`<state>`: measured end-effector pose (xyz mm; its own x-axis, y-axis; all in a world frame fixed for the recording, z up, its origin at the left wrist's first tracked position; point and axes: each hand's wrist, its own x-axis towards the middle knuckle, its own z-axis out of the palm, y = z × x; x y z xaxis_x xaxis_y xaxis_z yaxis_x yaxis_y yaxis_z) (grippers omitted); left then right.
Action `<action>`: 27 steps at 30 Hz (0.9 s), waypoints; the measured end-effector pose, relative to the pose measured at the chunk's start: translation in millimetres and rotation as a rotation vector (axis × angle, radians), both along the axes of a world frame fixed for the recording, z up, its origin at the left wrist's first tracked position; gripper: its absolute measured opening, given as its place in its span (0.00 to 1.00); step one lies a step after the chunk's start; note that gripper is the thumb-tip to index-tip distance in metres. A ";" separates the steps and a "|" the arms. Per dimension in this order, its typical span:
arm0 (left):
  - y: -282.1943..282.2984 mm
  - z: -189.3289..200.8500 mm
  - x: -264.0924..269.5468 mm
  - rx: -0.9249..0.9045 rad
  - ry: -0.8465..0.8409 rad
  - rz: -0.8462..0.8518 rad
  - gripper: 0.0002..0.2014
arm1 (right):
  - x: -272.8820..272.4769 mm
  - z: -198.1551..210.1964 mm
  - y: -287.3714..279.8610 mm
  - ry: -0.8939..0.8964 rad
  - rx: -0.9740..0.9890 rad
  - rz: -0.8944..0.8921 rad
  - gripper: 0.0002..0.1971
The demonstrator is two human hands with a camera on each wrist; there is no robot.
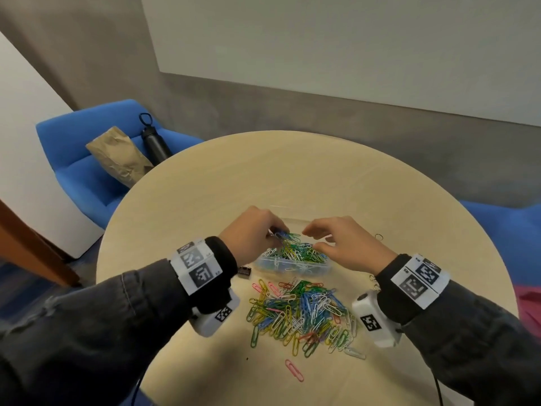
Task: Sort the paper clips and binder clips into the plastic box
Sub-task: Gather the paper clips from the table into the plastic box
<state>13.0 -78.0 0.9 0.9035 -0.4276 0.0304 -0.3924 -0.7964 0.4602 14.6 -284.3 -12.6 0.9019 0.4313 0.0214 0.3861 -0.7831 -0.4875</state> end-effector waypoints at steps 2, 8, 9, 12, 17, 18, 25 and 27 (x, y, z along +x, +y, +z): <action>-2.7 -5.0 10.3 0.055 0.014 -0.021 0.17 | -3.4 -2.7 -2.0 -0.027 -0.035 0.001 0.14; -6.5 -24.4 17.2 0.367 0.043 -0.080 0.27 | -17.9 -8.2 -10.2 -0.135 -0.055 0.043 0.11; -5.7 -25.3 16.4 0.397 0.006 -0.096 0.29 | -20.4 -9.1 -11.3 -0.141 -0.057 0.061 0.11; -2.7 -27.5 12.4 0.516 -0.085 -0.230 0.30 | -25.9 -10.7 -11.6 -0.106 -0.126 0.113 0.14; -2.4 -27.8 7.2 0.749 -0.235 -0.260 0.20 | -27.1 -13.7 0.4 0.068 -0.350 0.119 0.25; -3.2 -27.8 6.5 0.734 -0.254 -0.265 0.20 | -26.6 -15.6 3.3 0.092 -0.399 0.101 0.26; -1.1 -28.9 0.6 0.676 -0.206 -0.237 0.18 | -24.2 -16.1 9.8 -0.004 -0.482 0.047 0.27; 1.7 -31.5 0.9 0.654 -0.254 -0.214 0.20 | -25.8 -16.2 9.3 0.036 -0.484 0.078 0.28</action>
